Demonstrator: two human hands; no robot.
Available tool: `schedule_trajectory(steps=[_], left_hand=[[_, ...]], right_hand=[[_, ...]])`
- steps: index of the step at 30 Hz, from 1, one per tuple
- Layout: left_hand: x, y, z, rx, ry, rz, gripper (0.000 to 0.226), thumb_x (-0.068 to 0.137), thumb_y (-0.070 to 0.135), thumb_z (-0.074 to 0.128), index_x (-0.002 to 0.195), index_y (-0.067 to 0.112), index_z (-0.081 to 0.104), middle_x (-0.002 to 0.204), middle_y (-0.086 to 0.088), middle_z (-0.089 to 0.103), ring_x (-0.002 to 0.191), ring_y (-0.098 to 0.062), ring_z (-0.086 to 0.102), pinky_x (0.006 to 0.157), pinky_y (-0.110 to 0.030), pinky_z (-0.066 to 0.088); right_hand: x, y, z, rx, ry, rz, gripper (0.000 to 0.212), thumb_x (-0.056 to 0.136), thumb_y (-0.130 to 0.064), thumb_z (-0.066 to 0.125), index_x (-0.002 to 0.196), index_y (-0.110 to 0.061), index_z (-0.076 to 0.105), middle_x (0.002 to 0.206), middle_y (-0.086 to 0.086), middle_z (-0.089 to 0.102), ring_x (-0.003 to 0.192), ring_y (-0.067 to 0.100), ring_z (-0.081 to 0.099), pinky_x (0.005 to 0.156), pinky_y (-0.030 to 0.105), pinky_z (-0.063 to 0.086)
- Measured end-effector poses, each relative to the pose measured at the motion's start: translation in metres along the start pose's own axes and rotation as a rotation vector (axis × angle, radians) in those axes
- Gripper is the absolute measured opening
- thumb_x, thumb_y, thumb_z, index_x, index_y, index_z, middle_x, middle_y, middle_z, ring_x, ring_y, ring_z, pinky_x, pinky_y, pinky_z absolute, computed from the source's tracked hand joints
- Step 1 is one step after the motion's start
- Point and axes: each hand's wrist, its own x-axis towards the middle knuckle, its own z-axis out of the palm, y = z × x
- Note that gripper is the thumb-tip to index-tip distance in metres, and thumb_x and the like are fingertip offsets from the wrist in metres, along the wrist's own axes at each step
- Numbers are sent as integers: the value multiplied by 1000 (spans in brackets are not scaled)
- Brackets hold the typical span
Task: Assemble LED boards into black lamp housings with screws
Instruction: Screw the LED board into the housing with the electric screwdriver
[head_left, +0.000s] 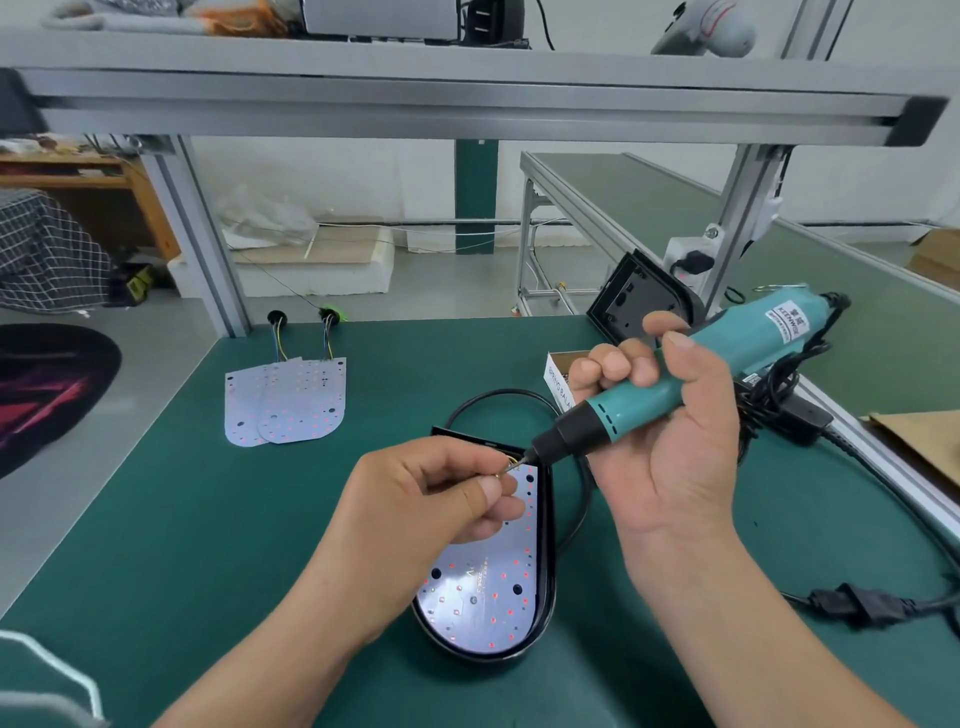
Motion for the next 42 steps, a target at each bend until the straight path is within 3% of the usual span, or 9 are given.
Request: schedule_trajectory(steps=[19, 24, 28, 32, 36, 39, 42], left_hand=[[1, -3, 2, 28, 5, 18, 25, 93, -3, 75, 88, 21, 80, 92, -12, 81, 87, -28, 81, 75, -27, 63], [1, -7, 4, 154, 63, 69, 30, 95, 0, 75, 90, 29, 79, 88, -4, 80, 86, -23, 81, 87, -45, 65], [-1, -7, 4, 170, 101, 92, 21, 85, 19, 77, 94, 38, 78, 91, 1, 81, 87, -18, 81, 89, -53, 63], [-2, -10, 5, 253, 115, 110, 34, 96, 8, 74, 96, 43, 76, 93, 7, 81, 87, -12, 81, 89, -45, 62], [-3, -11, 6, 322, 111, 115, 37, 97, 11, 74, 98, 49, 74, 93, 13, 80, 87, -6, 79, 77, -36, 62], [-4, -10, 6, 346, 99, 132, 39, 96, 14, 75, 100, 53, 72, 95, 17, 79, 87, -3, 78, 58, -19, 54], [-3, -10, 5, 342, 94, 134, 42, 94, 13, 75, 103, 54, 70, 99, 20, 78, 87, -3, 78, 59, -13, 52]], right_hand=[[-1, 2, -1, -69, -4, 9, 9, 98, -14, 54, 101, -16, 63, 68, -2, 45, 69, 18, 52, 76, 34, 53], [-1, 5, 1, -143, -28, -3, 9, 101, -16, 57, 101, -18, 65, 69, -2, 47, 69, 18, 53, 76, 35, 53], [-1, 10, -1, -138, 16, 4, 4, 102, -21, 61, 104, -17, 61, 71, -2, 47, 69, 18, 55, 76, 36, 53], [0, 13, -5, -113, 81, 18, 7, 103, -23, 62, 103, -16, 61, 72, -2, 47, 70, 16, 56, 75, 34, 53], [1, 14, -8, -83, 132, 24, 9, 102, -23, 63, 98, -15, 63, 72, -1, 47, 69, 16, 55, 74, 34, 54], [2, 13, -9, -73, 150, 24, 8, 101, -22, 63, 97, -15, 62, 72, -1, 45, 69, 16, 55, 72, 33, 54], [4, 11, -9, -63, 161, 27, 8, 101, -21, 63, 96, -15, 62, 72, -1, 45, 69, 16, 55, 72, 33, 54]])
